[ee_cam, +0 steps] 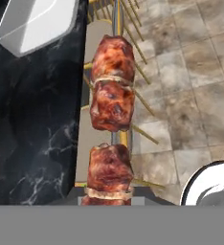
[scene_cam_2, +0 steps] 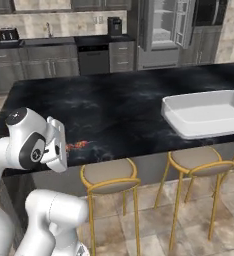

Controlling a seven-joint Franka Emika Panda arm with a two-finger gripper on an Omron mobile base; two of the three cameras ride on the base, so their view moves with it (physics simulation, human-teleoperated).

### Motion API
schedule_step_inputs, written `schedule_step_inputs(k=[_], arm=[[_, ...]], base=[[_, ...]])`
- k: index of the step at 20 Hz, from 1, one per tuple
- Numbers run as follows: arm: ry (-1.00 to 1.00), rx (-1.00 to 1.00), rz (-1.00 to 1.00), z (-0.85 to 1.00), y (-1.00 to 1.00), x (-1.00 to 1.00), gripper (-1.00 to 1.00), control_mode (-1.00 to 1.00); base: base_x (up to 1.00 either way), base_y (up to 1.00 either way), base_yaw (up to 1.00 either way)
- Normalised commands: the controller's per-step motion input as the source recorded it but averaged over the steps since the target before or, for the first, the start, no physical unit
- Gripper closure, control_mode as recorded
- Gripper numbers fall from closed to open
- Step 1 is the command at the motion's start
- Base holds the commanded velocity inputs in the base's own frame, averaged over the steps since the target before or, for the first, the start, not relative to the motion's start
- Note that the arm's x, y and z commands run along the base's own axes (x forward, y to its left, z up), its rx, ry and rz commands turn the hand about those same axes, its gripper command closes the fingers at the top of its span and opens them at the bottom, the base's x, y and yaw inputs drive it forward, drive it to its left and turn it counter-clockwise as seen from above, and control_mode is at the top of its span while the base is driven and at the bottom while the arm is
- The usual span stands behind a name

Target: Place the cold items (banana and garlic) from the fridge in one tupperware on the dining counter. Place the warm items (hot dog and kebab skewer) in the stove area in another tupperware.

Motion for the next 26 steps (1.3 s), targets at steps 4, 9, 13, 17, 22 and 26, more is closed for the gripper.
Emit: schedule_step_inputs(k=[4, 9, 13, 17, 22, 26], arm=[[0.00, 0.00, 0.00, 0.00, 0.00, 0.00, 1.00, 1.00], [0.00, 0.00, 0.00, 0.00, 0.00, 0.00, 1.00, 1.00], [0.00, 0.00, 0.00, 0.00, 0.00, 0.00, 1.00, 1.00], [0.00, 0.00, 0.00, 0.00, 0.00, 0.00, 1.00, 1.00], [0.00, 0.00, 0.00, 0.00, 0.00, 0.00, 1.00, 1.00], [0.00, 0.00, 0.00, 0.00, 0.00, 0.00, 1.00, 1.00]], base=[[0.27, -1.00, -0.01], [0.42, -1.00, 0.00], [0.36, -1.00, 0.00], [0.36, -1.00, 0.00], [0.42, -1.00, 0.06], [0.63, -0.67, 0.24]])
